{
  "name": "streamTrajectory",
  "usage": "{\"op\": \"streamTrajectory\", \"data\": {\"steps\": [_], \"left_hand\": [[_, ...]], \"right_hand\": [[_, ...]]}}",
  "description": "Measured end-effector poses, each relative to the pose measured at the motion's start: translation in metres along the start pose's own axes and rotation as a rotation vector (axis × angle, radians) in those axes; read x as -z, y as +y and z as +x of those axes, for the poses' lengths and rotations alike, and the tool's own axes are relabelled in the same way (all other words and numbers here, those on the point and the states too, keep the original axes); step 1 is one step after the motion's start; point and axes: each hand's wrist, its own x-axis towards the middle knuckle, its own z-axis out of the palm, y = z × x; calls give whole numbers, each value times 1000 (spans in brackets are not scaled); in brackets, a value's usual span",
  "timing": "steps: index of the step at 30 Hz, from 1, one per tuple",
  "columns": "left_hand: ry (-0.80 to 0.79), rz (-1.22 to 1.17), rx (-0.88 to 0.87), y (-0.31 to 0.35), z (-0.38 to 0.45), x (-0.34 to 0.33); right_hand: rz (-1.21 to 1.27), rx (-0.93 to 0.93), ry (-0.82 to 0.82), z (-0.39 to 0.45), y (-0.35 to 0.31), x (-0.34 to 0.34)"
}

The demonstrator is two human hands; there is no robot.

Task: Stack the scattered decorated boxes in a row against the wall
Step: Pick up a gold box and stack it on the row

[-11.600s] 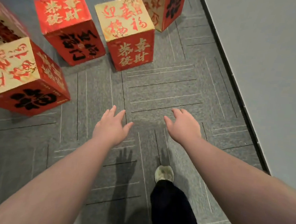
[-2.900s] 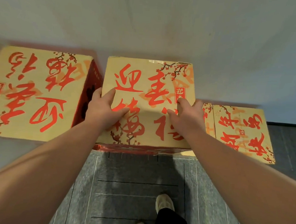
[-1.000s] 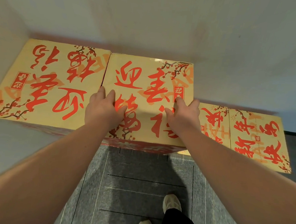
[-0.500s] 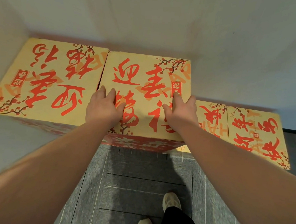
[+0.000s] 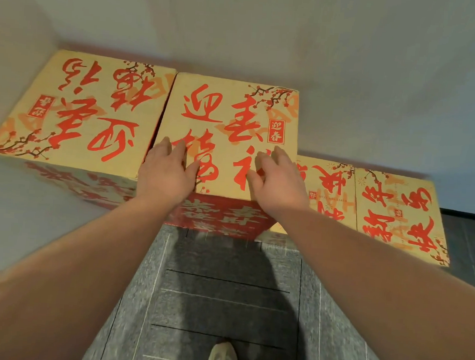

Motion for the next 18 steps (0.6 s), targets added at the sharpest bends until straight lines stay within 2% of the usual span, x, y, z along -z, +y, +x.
{"op": "streamTrajectory", "data": {"steps": [6, 18], "left_hand": [[48, -17, 44, -13, -42, -15], [-100, -124, 348, -46, -174, -52]], "right_hand": [[-19, 133, -41, -27, -1, -7], [-130, 380, -233, -104, -3, -30]]}}
